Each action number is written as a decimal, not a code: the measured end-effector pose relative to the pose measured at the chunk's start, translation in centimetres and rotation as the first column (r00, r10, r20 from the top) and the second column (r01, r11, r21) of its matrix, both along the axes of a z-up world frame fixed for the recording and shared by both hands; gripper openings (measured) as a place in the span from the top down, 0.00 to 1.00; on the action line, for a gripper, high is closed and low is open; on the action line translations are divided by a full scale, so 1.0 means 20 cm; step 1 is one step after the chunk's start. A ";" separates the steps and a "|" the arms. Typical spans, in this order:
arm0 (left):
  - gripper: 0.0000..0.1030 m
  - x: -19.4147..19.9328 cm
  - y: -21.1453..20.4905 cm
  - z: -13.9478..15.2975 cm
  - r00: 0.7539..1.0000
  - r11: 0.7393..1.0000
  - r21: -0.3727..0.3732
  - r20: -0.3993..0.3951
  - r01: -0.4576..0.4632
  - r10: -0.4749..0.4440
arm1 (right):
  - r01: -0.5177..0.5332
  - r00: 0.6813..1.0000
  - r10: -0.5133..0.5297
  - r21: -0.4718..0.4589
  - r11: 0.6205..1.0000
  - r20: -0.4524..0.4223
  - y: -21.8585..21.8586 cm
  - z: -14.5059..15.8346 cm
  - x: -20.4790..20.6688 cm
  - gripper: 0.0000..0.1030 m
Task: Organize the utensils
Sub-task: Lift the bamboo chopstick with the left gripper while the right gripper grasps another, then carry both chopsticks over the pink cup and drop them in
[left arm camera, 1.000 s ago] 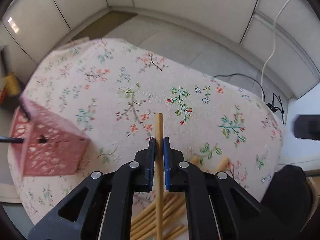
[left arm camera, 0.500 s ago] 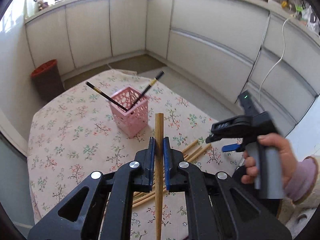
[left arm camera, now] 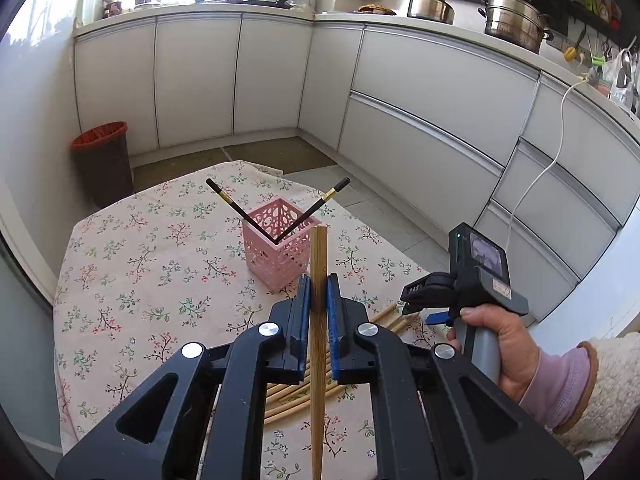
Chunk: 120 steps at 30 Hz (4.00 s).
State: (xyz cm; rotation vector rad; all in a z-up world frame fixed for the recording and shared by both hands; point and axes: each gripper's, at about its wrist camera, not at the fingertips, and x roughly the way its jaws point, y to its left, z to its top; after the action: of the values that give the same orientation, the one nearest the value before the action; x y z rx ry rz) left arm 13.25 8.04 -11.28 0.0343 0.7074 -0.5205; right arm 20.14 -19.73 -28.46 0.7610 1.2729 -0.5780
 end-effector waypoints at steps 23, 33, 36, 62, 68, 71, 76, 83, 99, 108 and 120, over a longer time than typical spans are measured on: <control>0.92 0.20 0.06 -0.29 0.936 0.995 0.004 -0.339 -0.101 0.096 | -0.115 0.944 0.071 0.121 0.986 0.323 -0.04 0.27 -0.15 0.90; 0.66 0.25 0.04 -0.72 0.779 0.973 0.142 -0.583 -0.182 0.231 | -0.126 0.952 0.069 0.179 0.976 0.298 -0.11 0.12 -0.17 0.89; 0.66 0.19 -0.02 -0.77 0.792 0.950 0.251 -0.534 -0.187 0.297 | -0.125 0.957 0.065 0.199 0.972 0.283 -0.13 0.04 -0.16 0.89; 0.95 -0.05 0.15 -0.09 0.939 0.948 -0.050 -0.164 -0.315 0.304 | -0.342 0.790 0.224 0.107 0.934 0.571 0.00 0.43 -0.19 0.92; 0.95 -0.06 0.19 0.05 0.945 0.942 -0.093 -0.088 -0.323 0.316 | -0.466 0.652 0.371 -0.037 0.884 0.661 0.19 0.67 -0.19 0.92; 0.95 -0.07 0.22 0.09 0.943 0.937 -0.114 -0.074 -0.331 0.324 | -0.509 0.600 0.421 -0.081 0.857 0.681 0.26 0.76 -0.21 0.92; 0.95 -0.07 0.22 0.21 0.948 0.939 -0.131 -0.012 -0.318 0.319 | -0.541 0.551 0.456 -0.116 0.833 0.699 0.29 0.91 -0.23 0.93; 0.95 -0.04 0.18 0.43 0.949 0.945 -0.140 0.076 -0.295 0.308 | -0.561 0.503 0.505 -0.180 0.808 0.702 0.27 1.19 -0.23 0.92; 0.95 0.30 -0.03 0.59 0.953 0.961 -0.108 0.143 -0.253 0.267 | -0.431 0.404 0.573 -0.404 0.807 0.713 0.24 1.66 0.12 0.92; 0.95 0.50 -0.17 0.39 0.968 0.968 -0.050 0.053 -0.244 0.247 | -0.459 0.385 0.658 -0.484 0.745 0.647 0.35 1.47 0.38 0.92; 0.90 0.52 -0.18 0.31 0.969 0.965 -0.088 0.006 -0.245 0.247 | -0.465 0.404 0.660 -0.479 0.745 0.634 0.34 1.37 0.33 0.73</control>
State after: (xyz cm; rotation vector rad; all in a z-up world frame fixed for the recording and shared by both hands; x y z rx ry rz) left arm 23.73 4.48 -5.07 -0.1289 0.6612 -0.3113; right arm 26.71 -13.00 -1.15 0.2470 0.5307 0.2091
